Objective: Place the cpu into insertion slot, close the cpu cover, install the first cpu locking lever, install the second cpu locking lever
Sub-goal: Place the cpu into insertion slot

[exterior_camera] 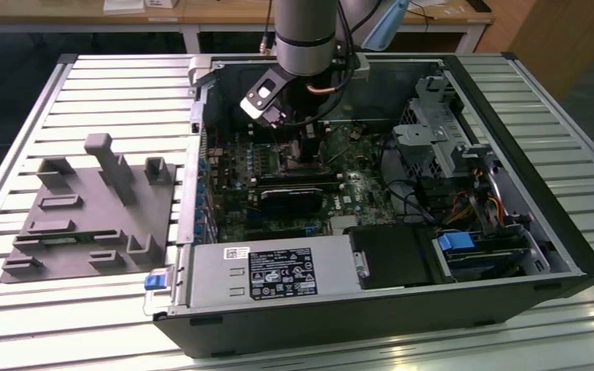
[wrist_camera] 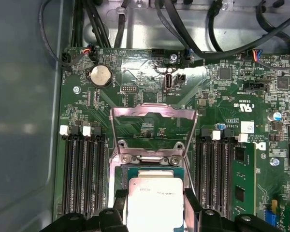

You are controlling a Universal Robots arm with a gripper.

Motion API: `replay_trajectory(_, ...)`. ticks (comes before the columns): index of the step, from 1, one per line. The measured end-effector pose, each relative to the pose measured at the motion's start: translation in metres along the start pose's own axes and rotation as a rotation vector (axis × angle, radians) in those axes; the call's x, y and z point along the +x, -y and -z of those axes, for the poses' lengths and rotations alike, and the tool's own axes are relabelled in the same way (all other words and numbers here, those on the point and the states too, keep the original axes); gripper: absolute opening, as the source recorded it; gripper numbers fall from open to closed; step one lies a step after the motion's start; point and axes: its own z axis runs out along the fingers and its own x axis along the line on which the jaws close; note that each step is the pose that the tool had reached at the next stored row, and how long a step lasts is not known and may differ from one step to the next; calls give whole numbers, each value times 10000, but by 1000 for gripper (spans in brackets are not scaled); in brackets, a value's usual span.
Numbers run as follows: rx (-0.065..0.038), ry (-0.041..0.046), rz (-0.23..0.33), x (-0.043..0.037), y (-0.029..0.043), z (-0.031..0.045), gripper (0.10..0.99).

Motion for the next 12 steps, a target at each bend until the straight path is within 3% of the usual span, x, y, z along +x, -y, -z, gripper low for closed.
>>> replay_trajectory(12, -1, -3, -3, 4, 15, -40, 541)
